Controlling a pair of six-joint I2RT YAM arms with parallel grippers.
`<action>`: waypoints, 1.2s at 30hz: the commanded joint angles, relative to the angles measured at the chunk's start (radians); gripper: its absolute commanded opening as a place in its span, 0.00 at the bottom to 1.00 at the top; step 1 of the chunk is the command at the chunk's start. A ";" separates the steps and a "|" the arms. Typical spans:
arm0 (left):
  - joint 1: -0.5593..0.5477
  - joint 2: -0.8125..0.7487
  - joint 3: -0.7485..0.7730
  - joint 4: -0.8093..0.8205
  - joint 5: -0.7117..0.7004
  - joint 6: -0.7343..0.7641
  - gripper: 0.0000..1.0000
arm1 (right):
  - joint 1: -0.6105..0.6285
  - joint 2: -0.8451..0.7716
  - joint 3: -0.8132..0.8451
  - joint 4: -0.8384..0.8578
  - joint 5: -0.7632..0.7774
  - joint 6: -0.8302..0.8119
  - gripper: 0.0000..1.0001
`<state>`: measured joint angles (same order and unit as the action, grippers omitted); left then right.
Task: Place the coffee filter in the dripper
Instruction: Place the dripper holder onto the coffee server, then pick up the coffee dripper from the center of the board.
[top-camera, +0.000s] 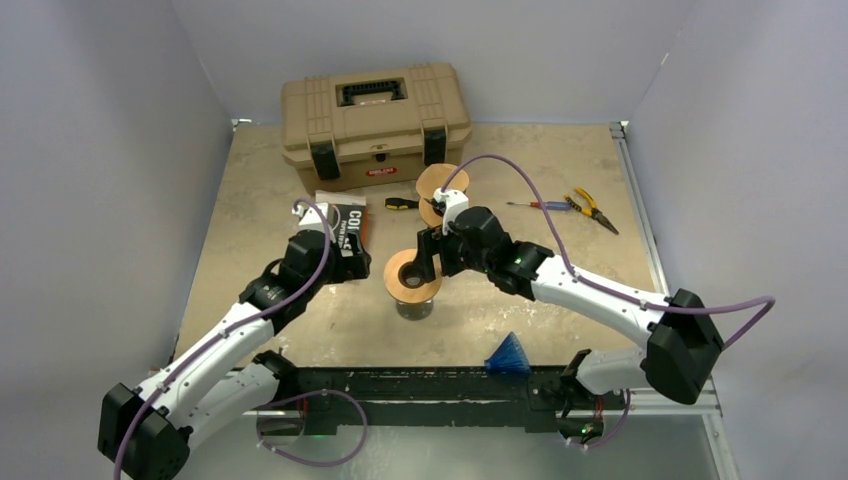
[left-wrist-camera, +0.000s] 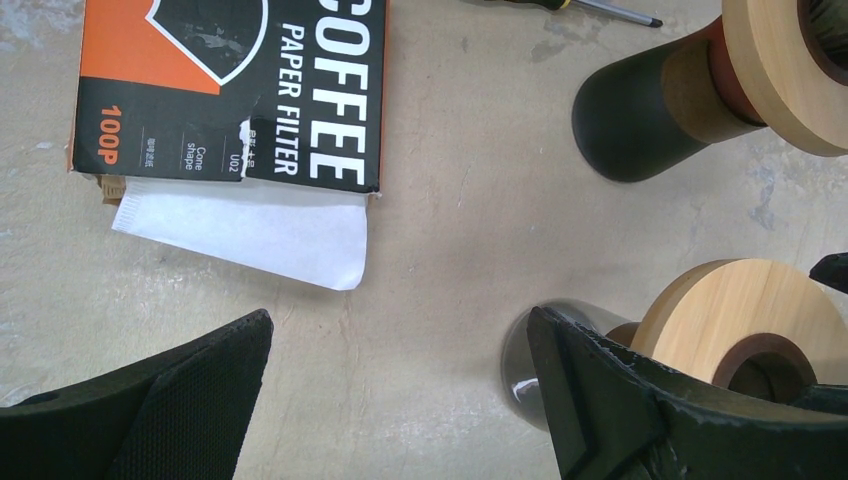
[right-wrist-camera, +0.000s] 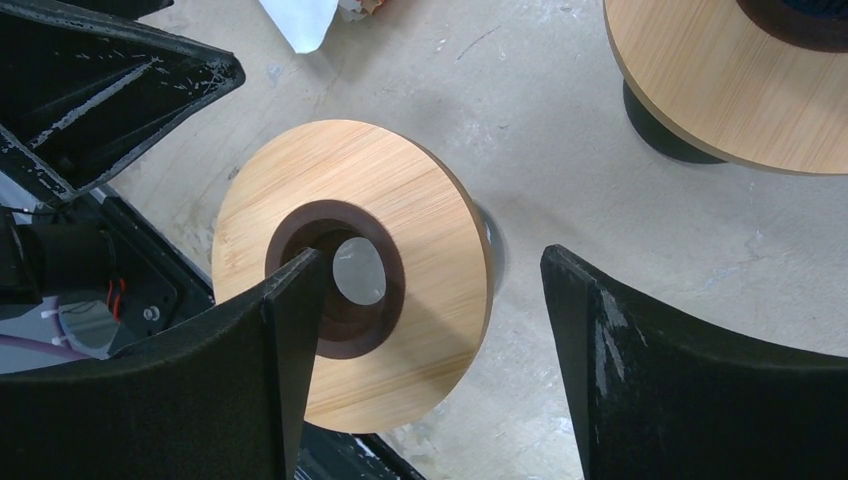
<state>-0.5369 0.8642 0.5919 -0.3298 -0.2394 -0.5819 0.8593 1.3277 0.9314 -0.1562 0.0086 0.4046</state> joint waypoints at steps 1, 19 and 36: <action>0.006 -0.027 0.029 0.030 0.011 0.028 1.00 | 0.006 -0.042 0.036 0.031 0.001 0.007 0.82; 0.006 -0.164 0.071 0.115 0.105 0.003 1.00 | -0.002 -0.165 -0.066 -0.008 0.060 0.088 0.88; -0.029 0.058 0.191 0.216 0.415 -0.199 0.86 | -0.300 -0.290 -0.236 0.041 -0.208 0.103 0.90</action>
<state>-0.5396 0.8848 0.7238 -0.2119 0.0769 -0.6952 0.6010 1.0775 0.7200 -0.1543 -0.1055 0.5056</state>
